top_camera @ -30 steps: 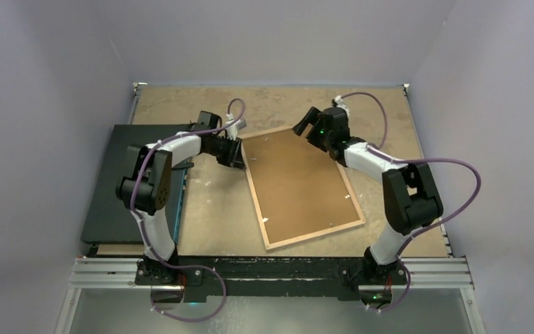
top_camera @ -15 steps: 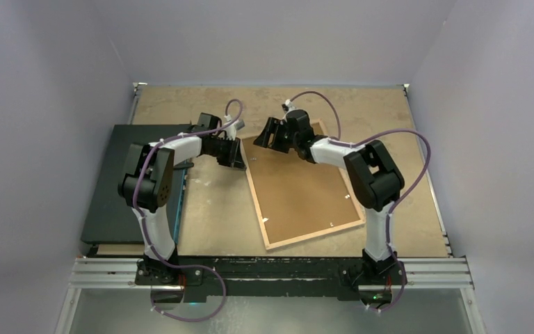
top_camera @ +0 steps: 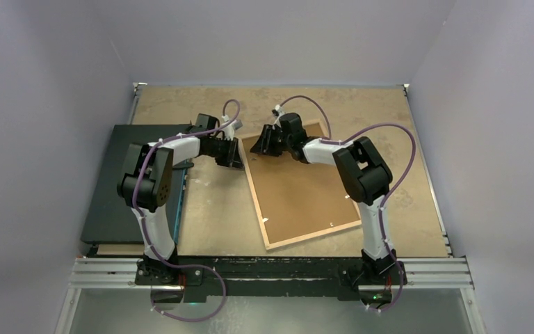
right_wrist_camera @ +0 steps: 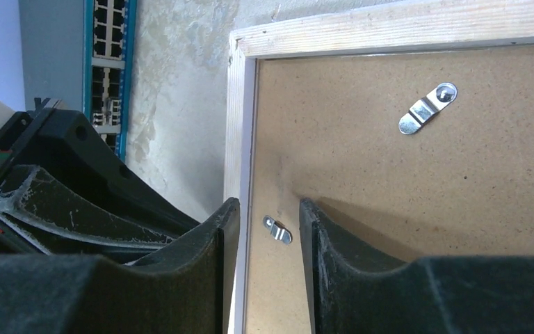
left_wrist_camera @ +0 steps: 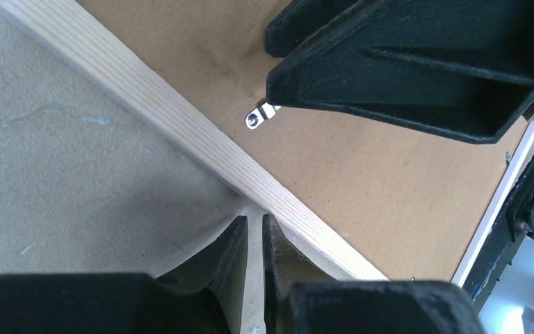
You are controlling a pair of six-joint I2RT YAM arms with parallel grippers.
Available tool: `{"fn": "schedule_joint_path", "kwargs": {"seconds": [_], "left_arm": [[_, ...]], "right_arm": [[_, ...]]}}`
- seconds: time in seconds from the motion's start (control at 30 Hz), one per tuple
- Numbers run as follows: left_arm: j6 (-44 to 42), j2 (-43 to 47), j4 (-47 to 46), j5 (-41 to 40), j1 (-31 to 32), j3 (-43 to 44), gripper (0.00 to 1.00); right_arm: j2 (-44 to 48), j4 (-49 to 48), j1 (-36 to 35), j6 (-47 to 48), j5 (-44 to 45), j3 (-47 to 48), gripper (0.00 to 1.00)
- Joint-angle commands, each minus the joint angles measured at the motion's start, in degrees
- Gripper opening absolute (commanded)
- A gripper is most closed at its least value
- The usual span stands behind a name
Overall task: Put the photo into the frame
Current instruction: Install the photo frame at the center of the board.
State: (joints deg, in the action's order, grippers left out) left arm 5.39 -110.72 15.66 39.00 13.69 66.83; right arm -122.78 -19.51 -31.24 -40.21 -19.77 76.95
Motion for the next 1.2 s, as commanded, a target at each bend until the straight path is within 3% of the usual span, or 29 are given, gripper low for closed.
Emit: {"fn": "schedule_joint_path", "kwargs": {"seconds": [0.0,1.17], "left_arm": [[-0.7,-0.03,-0.63,-0.49,-0.51,-0.71,0.11],[-0.03,0.88,-2.35,-0.95,-0.6,-0.92,0.1]], "right_arm": [[-0.69,1.17,-0.54,1.74,-1.76,1.98,0.39],[3.86,0.52,-3.3,1.0,-2.69,-4.78,0.33]]}}
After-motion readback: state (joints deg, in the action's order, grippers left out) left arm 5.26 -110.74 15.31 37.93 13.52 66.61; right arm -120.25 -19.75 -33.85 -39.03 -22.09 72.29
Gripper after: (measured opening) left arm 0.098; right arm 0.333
